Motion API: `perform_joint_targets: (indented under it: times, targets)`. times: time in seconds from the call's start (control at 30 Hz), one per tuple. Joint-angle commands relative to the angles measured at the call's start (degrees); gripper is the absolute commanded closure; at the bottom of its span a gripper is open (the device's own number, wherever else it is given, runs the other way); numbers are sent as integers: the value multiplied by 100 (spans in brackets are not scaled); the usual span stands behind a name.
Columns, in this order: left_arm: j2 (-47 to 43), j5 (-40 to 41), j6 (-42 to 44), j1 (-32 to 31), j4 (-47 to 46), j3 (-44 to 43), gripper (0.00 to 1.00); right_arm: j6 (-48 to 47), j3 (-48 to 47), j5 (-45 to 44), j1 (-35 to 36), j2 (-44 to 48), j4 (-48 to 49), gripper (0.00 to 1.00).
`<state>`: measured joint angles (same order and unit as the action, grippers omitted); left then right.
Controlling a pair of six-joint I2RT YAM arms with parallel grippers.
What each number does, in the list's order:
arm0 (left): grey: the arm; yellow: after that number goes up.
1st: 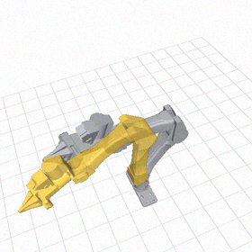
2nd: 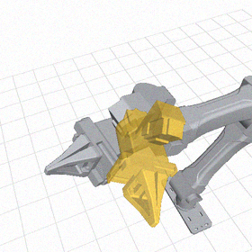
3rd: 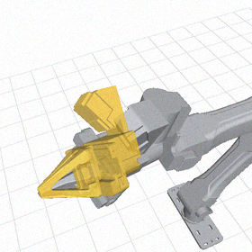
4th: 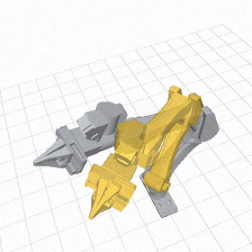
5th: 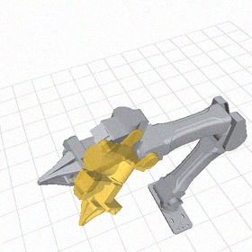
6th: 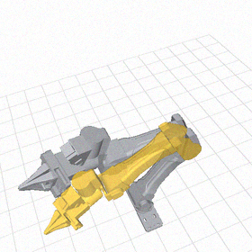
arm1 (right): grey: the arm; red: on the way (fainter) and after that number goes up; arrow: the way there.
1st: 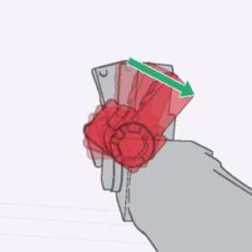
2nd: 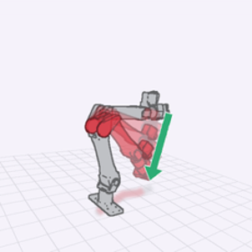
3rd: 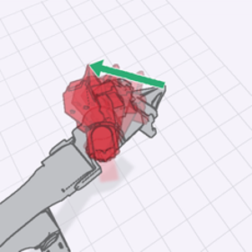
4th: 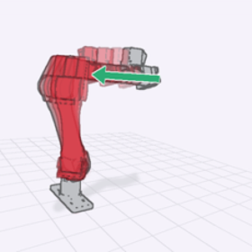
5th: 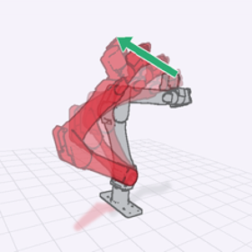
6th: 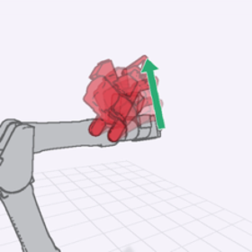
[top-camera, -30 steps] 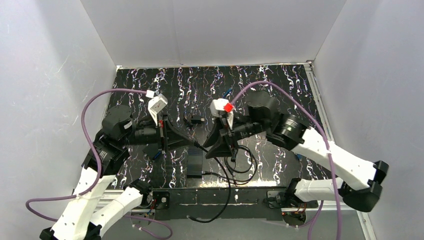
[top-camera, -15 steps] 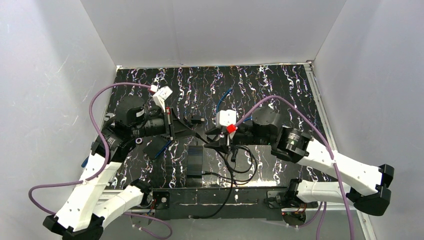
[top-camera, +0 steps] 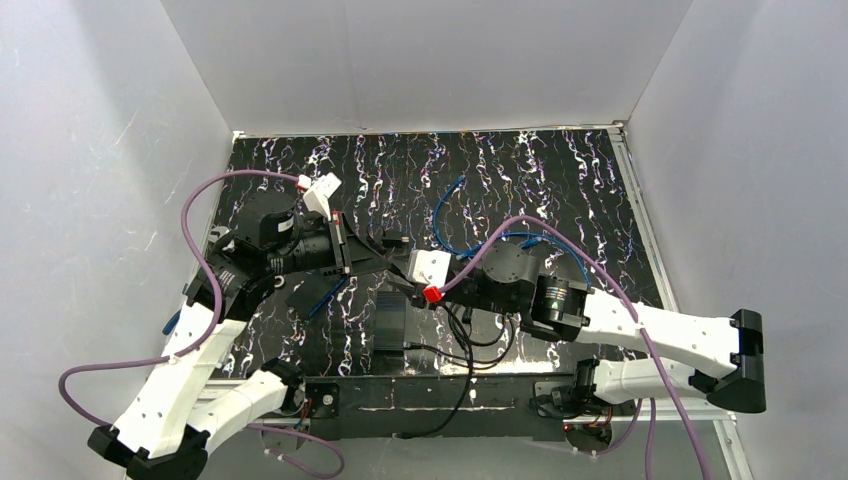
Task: Insert the plug into the switch port
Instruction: Pick up the connector from the center of the board.
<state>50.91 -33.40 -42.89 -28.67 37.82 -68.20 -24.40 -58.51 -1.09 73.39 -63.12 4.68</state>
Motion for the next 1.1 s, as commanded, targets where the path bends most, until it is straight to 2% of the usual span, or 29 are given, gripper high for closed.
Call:
perform_joint_targets:
  times: [0.0, 0.5, 0.67, 0.9, 1.07]
  targets:
    - [-109, 26, -280, 52, -2, 29, 100, -372, 87, -816, 179, -1, 781, 51]
    - [-235, 28, -563, 160, -98, 105, 100, -436, 200, -979, 332, 49, 823, 63]
    - [-240, -1, -594, 178, -137, 112, 100, -434, 178, -1000, 356, 14, 799, 73]
    - [-251, -68, -643, 202, -199, 148, 100, -452, 165, -1047, 368, -25, 780, 79]
    - [-280, -139, -698, 213, -273, 158, 100, -449, 166, -1091, 369, -47, 793, 79]
